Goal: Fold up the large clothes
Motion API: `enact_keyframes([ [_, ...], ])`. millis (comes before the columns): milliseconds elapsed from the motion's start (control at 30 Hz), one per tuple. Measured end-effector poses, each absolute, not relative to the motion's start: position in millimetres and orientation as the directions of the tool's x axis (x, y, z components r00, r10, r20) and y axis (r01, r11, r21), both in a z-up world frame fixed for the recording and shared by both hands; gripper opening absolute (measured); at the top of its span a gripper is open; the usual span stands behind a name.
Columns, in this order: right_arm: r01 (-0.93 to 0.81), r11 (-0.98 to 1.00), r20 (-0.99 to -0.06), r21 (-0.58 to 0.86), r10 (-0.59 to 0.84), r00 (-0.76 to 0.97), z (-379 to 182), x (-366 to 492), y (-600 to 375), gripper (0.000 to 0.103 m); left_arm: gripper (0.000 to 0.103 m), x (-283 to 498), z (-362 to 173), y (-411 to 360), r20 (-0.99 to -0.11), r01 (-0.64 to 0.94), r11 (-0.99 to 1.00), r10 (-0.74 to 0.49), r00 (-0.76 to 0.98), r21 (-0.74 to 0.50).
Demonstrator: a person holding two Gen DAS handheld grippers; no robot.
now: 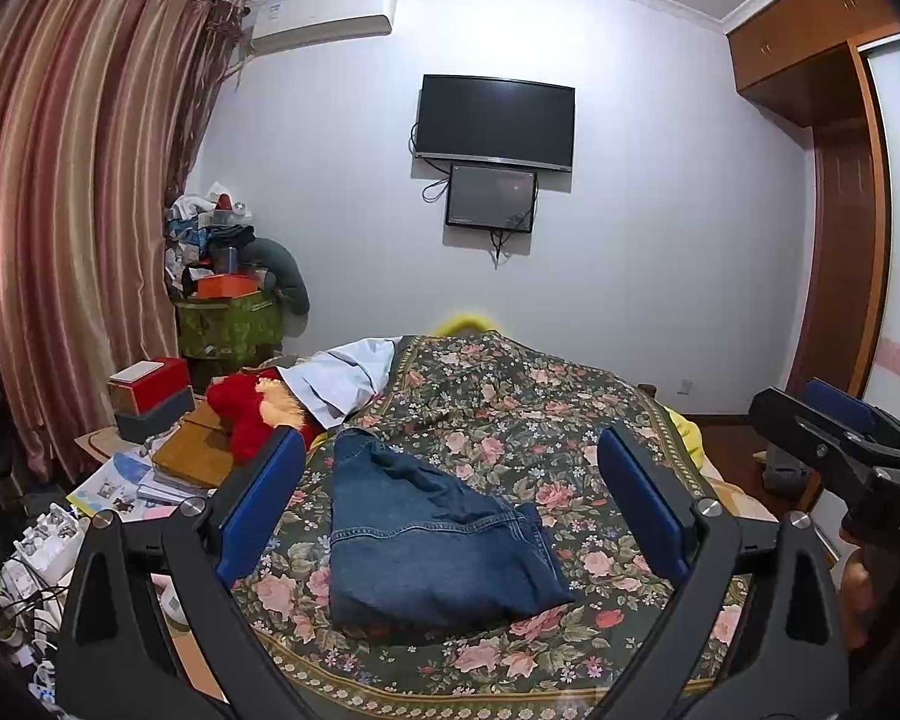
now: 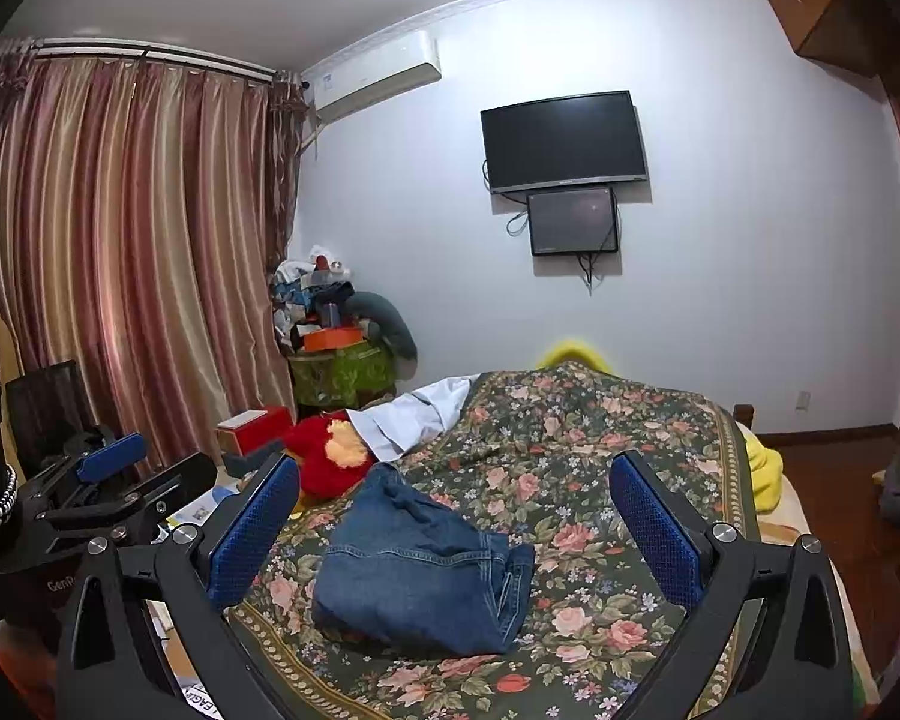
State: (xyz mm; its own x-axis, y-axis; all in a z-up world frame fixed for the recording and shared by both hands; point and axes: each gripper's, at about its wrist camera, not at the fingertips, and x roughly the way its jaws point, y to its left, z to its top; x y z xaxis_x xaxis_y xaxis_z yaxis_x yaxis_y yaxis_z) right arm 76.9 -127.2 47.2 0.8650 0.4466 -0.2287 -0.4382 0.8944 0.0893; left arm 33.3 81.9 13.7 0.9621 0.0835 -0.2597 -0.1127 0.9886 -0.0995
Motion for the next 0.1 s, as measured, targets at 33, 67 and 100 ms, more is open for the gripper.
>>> enact_keyframes([
  [33,-0.437,0.895,-0.229,0.091,0.446,0.865,47.0,77.4,-127.2,0.103,0.099,33.3,13.6,81.7,-0.261,-0.111,0.989,0.081,0.962,-0.102],
  [67,-0.437,0.895,-0.229,0.091,0.446,0.865,47.0,77.5,-127.4,0.103,0.099,33.5,13.9,82.0,-0.261,-0.11,0.989,0.08,0.962,-0.103],
  [100,-0.438,0.894,-0.229,0.091,0.447,0.864,47.0,77.6,-127.8,0.103,0.099,34.0,14.0,81.9,-0.261,-0.11,0.989,0.08,0.962,-0.103],
])
